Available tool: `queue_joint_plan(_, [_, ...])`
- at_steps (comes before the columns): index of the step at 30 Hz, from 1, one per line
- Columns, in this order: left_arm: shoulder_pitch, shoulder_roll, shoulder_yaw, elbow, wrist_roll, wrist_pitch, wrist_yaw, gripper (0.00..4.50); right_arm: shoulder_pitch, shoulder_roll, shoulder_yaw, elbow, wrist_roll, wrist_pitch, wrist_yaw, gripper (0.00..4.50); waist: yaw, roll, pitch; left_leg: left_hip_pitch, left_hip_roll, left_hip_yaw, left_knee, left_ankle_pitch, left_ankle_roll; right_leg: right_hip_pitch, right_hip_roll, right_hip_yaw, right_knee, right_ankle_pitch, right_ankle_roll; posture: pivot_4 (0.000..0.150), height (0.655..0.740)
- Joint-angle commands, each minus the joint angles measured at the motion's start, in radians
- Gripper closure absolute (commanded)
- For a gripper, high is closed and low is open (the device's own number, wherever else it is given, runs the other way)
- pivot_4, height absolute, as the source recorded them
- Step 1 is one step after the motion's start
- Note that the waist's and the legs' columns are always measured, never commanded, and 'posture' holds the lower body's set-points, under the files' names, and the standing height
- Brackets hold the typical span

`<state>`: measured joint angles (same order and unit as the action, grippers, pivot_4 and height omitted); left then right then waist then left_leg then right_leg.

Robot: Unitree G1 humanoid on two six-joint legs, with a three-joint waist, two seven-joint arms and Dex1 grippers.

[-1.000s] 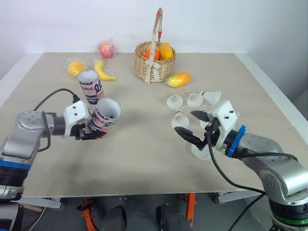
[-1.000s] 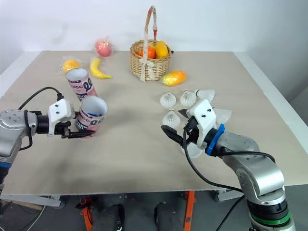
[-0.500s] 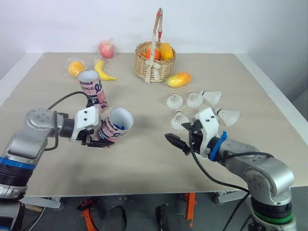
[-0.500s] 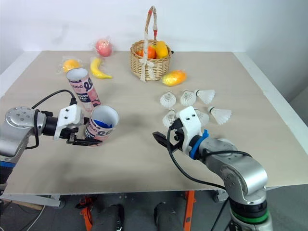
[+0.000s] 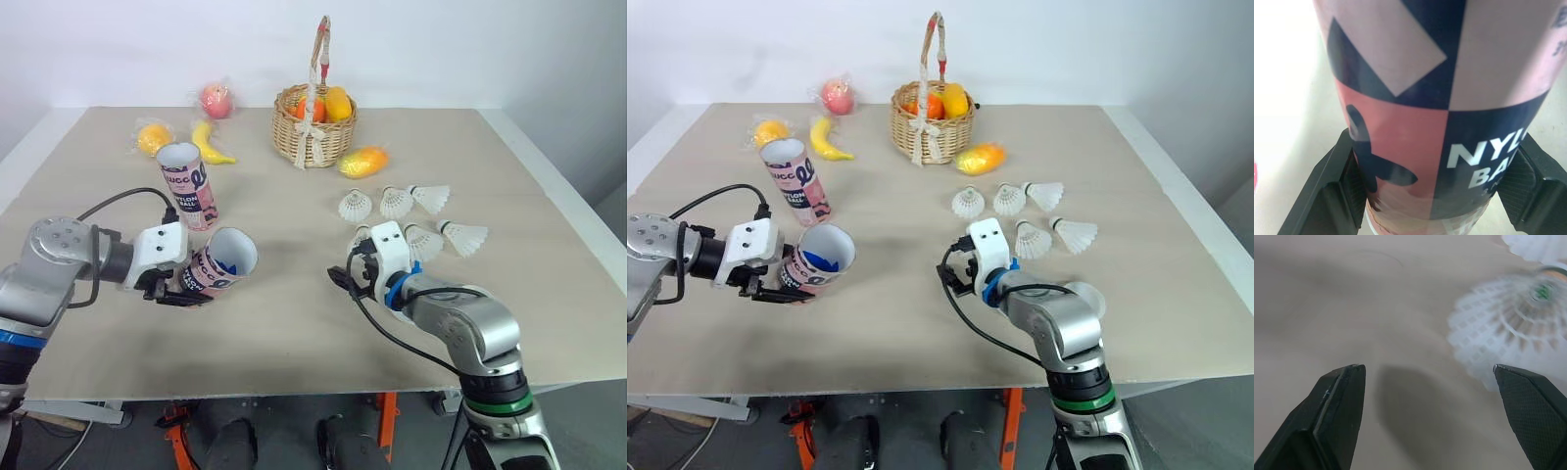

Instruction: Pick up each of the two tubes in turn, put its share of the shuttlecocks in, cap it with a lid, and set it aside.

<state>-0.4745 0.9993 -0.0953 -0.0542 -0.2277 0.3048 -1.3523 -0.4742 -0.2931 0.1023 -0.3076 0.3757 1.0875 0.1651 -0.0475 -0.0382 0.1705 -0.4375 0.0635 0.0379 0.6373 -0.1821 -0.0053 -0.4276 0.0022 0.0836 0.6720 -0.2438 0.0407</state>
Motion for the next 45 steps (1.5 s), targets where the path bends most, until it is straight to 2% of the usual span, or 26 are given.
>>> queue_joint_plan(1, [0.013, 0.015, 0.035, -0.036, -0.022, 0.007, 0.000, 1.22, -0.019, -0.008, -0.006, -0.006, -0.034, -0.051, 0.008, 0.00, 0.000, 0.000, 0.000, 0.000, 0.000, 0.000, 0.000, 0.000, 0.000, 0.000, 0.000, 0.000, 0.000, 0.000, 0.000, 0.150, 0.7400])
queue_joint_plan(9, [0.034, 0.013, 0.044, -0.052, -0.033, 0.022, 0.011, 1.22, -0.051, -0.048, 0.027, 0.031, -0.130, -0.101, 0.012, 0.00, 0.001, 0.000, 0.000, 0.000, 0.000, 0.000, 0.000, 0.000, 0.000, 0.000, 0.000, 0.000, 0.001, -0.001, -0.001, 0.150, 0.7400])
queue_joint_plan(21, [0.064, 0.012, 0.061, -0.083, -0.041, 0.046, 0.028, 1.22, -0.060, -0.019, 0.021, 0.052, -0.192, -0.076, -0.006, 0.00, 0.001, 0.000, 0.000, 0.000, -0.001, 0.000, 0.000, 0.000, 0.000, -0.005, 0.000, 0.000, 0.009, -0.004, -0.003, 0.150, 0.7400])
queue_joint_plan(22, [0.066, 0.012, 0.062, -0.085, -0.041, 0.048, 0.030, 1.30, -0.060, -0.017, 0.017, 0.056, -0.197, -0.078, -0.010, 0.55, 0.001, 0.000, 0.000, 0.000, -0.001, 0.000, 0.000, 0.000, 0.000, -0.006, 0.000, 0.000, 0.009, -0.004, -0.003, 0.150, 0.7400])
queue_joint_plan(24, [0.068, 0.012, 0.065, -0.092, -0.044, 0.053, 0.032, 1.30, -0.060, -0.016, 0.008, 0.067, -0.208, -0.085, -0.014, 1.26, 0.001, 0.000, 0.000, -0.001, -0.001, 0.000, 0.000, 0.000, 0.000, -0.006, 0.000, 0.000, 0.009, -0.004, -0.003, 0.150, 0.7400])
queue_joint_plan(29, [0.078, 0.014, 0.073, -0.110, -0.051, 0.067, 0.034, 1.30, -0.057, -0.015, -0.002, 0.062, -0.215, -0.087, -0.004, 3.60, 0.001, 0.000, 0.000, -0.001, -0.001, 0.000, 0.000, 0.000, 0.000, -0.006, 0.000, 0.001, 0.009, -0.004, -0.003, 0.150, 0.7400])
queue_joint_plan(30, [0.078, 0.013, 0.074, -0.112, -0.053, 0.070, 0.035, 1.30, -0.056, -0.015, -0.003, 0.056, -0.215, -0.084, -0.001, 4.19, 0.001, 0.000, 0.000, -0.001, -0.001, 0.000, 0.000, 0.000, 0.000, -0.006, 0.000, 0.001, 0.009, -0.004, -0.003, 0.150, 0.7400])
queue_joint_plan(31, [0.078, 0.013, 0.074, -0.113, -0.053, 0.072, 0.035, 1.30, -0.055, -0.019, 0.000, 0.044, -0.213, -0.079, 0.005, 4.39, 0.001, 0.000, 0.000, -0.001, -0.001, 0.000, 0.000, 0.000, 0.000, -0.006, 0.000, 0.001, 0.009, -0.004, -0.003, 0.150, 0.7400])
queue_joint_plan(38, [0.078, 0.017, 0.071, -0.118, -0.059, 0.080, 0.036, 1.30, -0.034, -0.063, 0.006, -0.106, -0.184, -0.040, 0.076, 4.39, 0.001, 0.000, 0.000, -0.002, -0.001, 0.000, 0.000, 0.000, 0.000, -0.007, 0.000, 0.001, 0.010, -0.005, -0.003, 0.150, 0.7400])
queue_joint_plan(41, [0.077, 0.016, 0.066, -0.112, -0.054, 0.078, 0.036, 1.30, -0.019, -0.137, 0.028, -0.196, -0.146, -0.129, 0.204, 4.39, 0.001, 0.000, 0.000, -0.002, -0.001, 0.000, 0.000, 0.000, 0.000, -0.007, 0.000, 0.001, 0.010, -0.005, -0.003, 0.150, 0.7400])
queue_joint_plan(45, [0.070, 0.014, 0.058, -0.105, -0.054, 0.081, 0.031, 1.30, -0.025, -0.288, 0.013, -0.288, -0.064, -0.372, 0.487, 4.39, 0.002, 0.001, 0.001, -0.002, -0.001, 0.001, 0.000, 0.000, 0.000, -0.007, -0.001, 0.000, 0.010, -0.005, -0.002, 0.150, 0.7400])
